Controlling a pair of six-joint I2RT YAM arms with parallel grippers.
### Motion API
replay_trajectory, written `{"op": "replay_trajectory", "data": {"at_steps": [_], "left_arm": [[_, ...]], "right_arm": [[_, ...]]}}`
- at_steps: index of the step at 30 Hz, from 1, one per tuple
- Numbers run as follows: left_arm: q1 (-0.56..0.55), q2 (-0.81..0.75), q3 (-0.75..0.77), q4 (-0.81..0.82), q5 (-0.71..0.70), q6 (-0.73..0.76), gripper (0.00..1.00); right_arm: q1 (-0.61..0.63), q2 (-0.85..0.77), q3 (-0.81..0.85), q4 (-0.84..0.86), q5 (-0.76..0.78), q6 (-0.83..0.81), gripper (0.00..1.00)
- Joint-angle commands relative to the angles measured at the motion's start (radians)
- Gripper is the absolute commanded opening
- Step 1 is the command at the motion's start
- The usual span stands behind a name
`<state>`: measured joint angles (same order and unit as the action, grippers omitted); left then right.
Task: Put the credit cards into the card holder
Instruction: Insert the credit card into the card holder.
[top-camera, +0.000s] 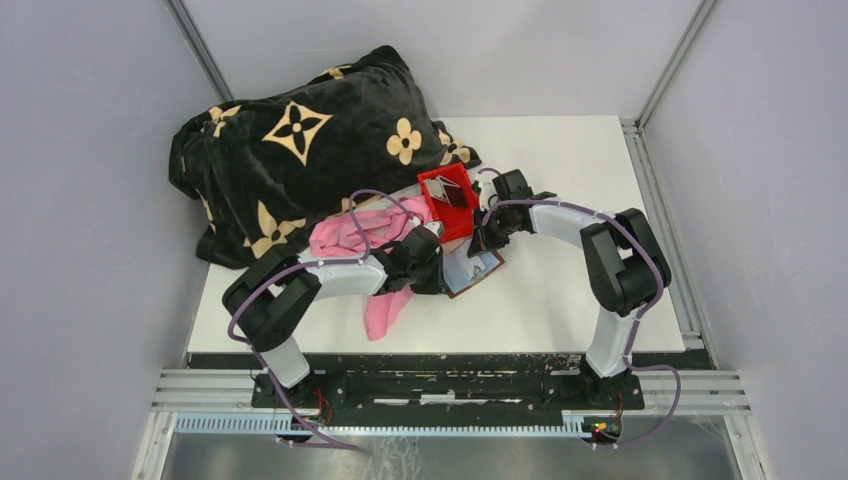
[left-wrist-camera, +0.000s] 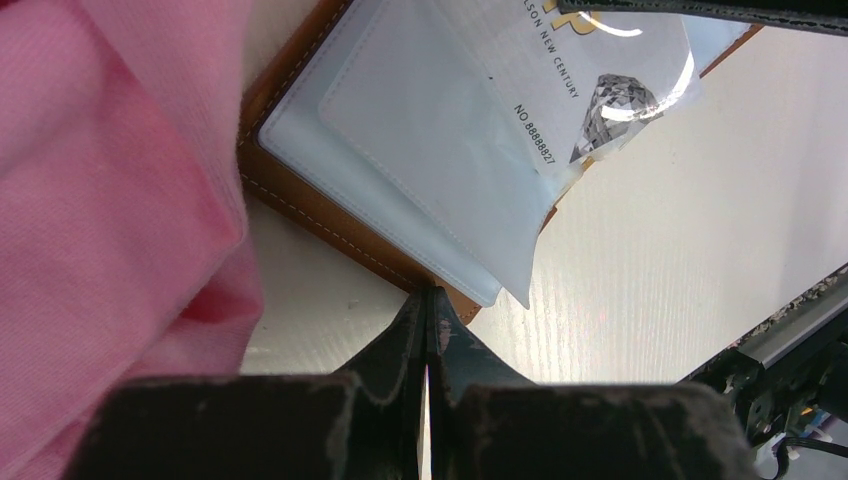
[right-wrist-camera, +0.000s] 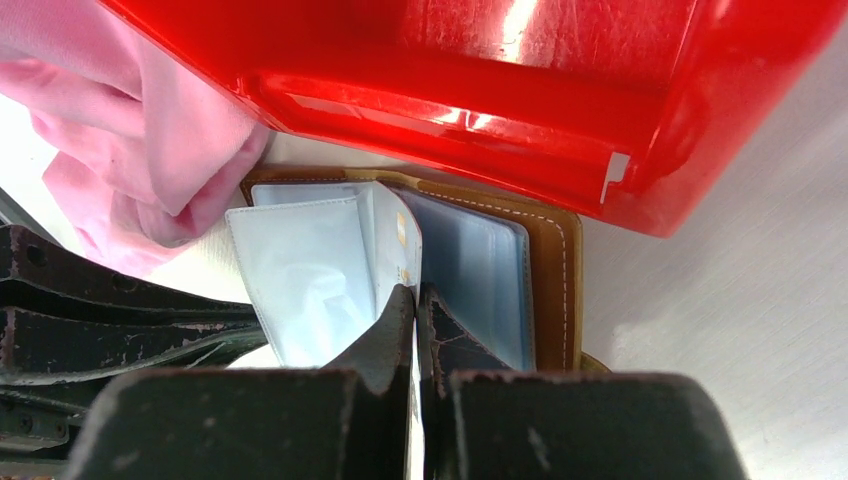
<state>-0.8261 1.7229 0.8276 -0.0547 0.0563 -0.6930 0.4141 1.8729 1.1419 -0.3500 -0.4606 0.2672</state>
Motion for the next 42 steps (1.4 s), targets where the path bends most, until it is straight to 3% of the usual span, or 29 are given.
{"op": "replay_trajectory", "data": {"at_steps": [1,42], "left_arm": [[0.013,0.130,-0.106,-0.359,-0.162,0.058,0.03],[0.014,0.116,-0.153,-0.329,-0.181,-0.018,0.03]], "right_arm": [[0.017,0.051,0.000,0.024,0.148,-0.069,0.01],[0.028,-0.037,-0.035,-0.066,0.274,-0.128,0.01]]}}
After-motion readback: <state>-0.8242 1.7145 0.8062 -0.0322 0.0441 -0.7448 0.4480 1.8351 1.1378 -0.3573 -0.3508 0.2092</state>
